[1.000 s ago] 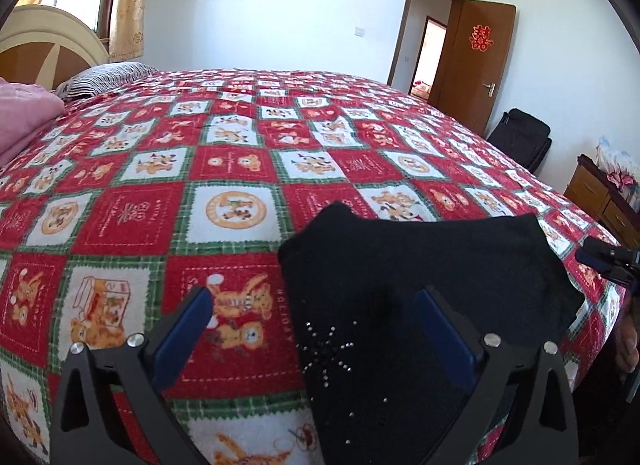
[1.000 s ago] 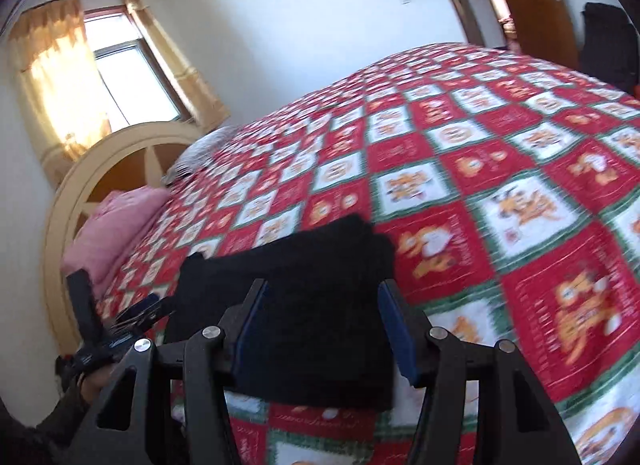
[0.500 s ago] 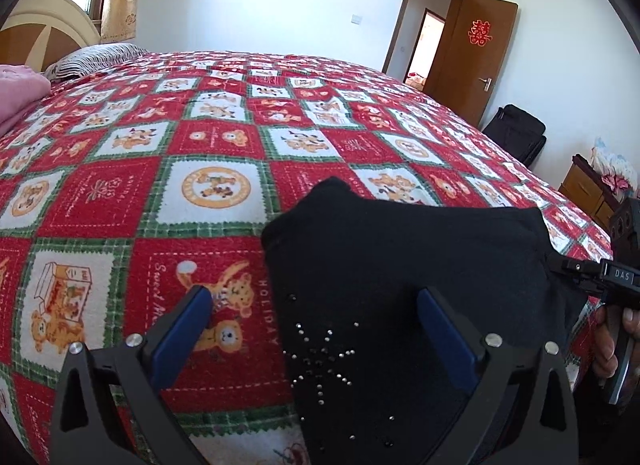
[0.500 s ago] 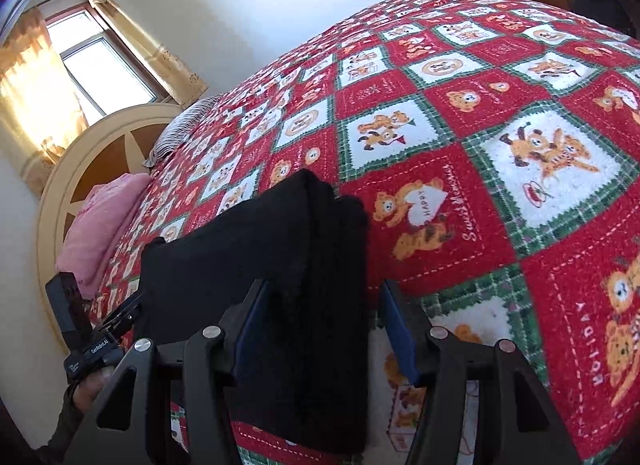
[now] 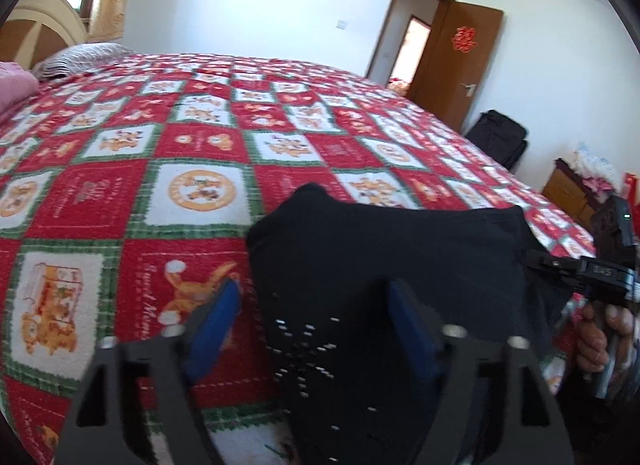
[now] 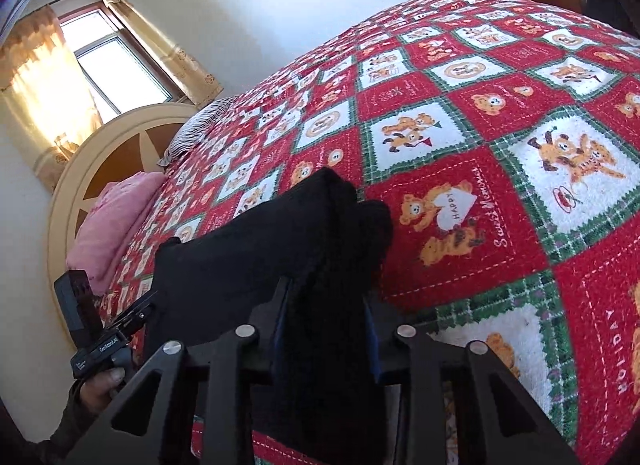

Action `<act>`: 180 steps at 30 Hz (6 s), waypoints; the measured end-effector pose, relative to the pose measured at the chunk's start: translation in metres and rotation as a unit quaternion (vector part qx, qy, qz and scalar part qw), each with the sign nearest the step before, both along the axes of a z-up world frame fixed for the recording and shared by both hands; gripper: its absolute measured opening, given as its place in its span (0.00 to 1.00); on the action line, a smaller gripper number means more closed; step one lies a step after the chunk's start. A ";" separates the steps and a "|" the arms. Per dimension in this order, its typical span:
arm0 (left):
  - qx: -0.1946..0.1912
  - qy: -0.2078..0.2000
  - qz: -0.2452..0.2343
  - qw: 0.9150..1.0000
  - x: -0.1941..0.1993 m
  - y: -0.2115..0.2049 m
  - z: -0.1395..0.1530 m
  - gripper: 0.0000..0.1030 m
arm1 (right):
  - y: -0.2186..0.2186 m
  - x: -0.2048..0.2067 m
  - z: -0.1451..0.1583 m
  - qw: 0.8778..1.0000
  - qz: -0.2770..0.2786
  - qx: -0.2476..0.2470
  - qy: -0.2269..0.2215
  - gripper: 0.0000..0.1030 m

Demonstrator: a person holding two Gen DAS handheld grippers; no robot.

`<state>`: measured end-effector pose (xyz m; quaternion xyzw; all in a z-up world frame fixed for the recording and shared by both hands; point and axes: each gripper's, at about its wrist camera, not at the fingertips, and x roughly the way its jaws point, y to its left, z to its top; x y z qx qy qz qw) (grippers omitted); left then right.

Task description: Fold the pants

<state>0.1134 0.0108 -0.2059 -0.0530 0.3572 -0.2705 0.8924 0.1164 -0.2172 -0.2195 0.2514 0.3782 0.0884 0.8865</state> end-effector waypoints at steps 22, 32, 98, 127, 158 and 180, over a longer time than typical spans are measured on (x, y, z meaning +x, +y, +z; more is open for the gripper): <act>-0.105 0.001 0.025 0.994 -0.004 0.041 0.026 0.11 | 0.039 -0.014 0.061 0.996 0.054 -0.027 -0.070 0.26; -0.095 -0.027 0.143 0.985 0.006 0.119 0.039 0.11 | 0.107 0.074 0.067 0.988 0.133 -0.027 -0.069 0.26; 0.063 -0.062 0.301 0.949 -0.022 0.181 0.063 0.90 | 0.193 0.115 0.055 0.985 0.121 -0.115 -0.036 0.57; 0.067 -0.182 0.280 0.940 -0.071 0.138 0.145 1.00 | 0.204 -0.019 0.175 0.940 0.119 -0.239 -0.211 0.73; 0.081 -0.191 0.262 0.942 -0.077 0.119 0.152 1.00 | 0.196 -0.027 0.186 0.940 0.113 -0.230 -0.223 0.74; 0.101 -0.202 0.272 0.936 -0.079 0.112 0.152 1.00 | 0.196 -0.026 0.183 0.936 0.116 -0.242 -0.229 0.74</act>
